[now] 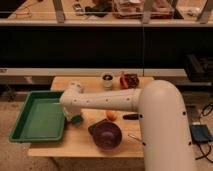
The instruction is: Wipe table surface with sponge
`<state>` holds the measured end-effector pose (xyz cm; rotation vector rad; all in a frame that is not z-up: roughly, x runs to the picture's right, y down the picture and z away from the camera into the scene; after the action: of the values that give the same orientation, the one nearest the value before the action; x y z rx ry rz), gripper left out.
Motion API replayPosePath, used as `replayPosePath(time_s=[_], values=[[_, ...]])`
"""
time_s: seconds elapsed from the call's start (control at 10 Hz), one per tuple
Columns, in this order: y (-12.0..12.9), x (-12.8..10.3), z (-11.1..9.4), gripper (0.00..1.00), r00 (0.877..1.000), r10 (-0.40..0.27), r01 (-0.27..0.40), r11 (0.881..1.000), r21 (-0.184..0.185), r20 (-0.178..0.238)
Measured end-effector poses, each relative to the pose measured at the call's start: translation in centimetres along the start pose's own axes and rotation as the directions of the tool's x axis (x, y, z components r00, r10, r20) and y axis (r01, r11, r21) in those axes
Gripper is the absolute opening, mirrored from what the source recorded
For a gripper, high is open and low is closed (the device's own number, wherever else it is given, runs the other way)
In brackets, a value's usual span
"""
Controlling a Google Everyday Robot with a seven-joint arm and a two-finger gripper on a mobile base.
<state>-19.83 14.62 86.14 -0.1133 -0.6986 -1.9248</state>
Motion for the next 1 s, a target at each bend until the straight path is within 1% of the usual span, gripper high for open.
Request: replayPosePath(time_s=[0.1,0.2,0.3,0.4,0.6,0.7,0.8,0.9,1.0], values=[[1.8,1.5,0.9,0.1,1.0,0.024,-0.024,1.0,0.01,-0.002],[3.0,2.4,1.3,0.1,0.999,0.044,-0.044,0.999,0.013,-0.007],[4.7,3.3,1.6,0.1,0.996,0.081,-0.081,0.997,0.014,-0.02],[6.6,3.6,1.4,0.1,0.992,0.118,-0.117,0.993,0.014,-0.036],[10.7,3.6,0.2,0.1,0.979,0.185,-0.185,0.983,0.016,-0.081],[12.7,3.5,-1.4,0.1,0.968,0.223,-0.224,0.975,0.008,-0.114],[13.4,3.6,-2.5,0.1,0.963,0.239,-0.241,0.97,0.0,-0.126],[13.8,3.7,-3.4,0.1,0.96,0.252,-0.255,0.967,-0.006,-0.123],[14.0,3.6,-3.8,0.1,0.957,0.267,-0.27,0.963,-0.011,-0.111]])
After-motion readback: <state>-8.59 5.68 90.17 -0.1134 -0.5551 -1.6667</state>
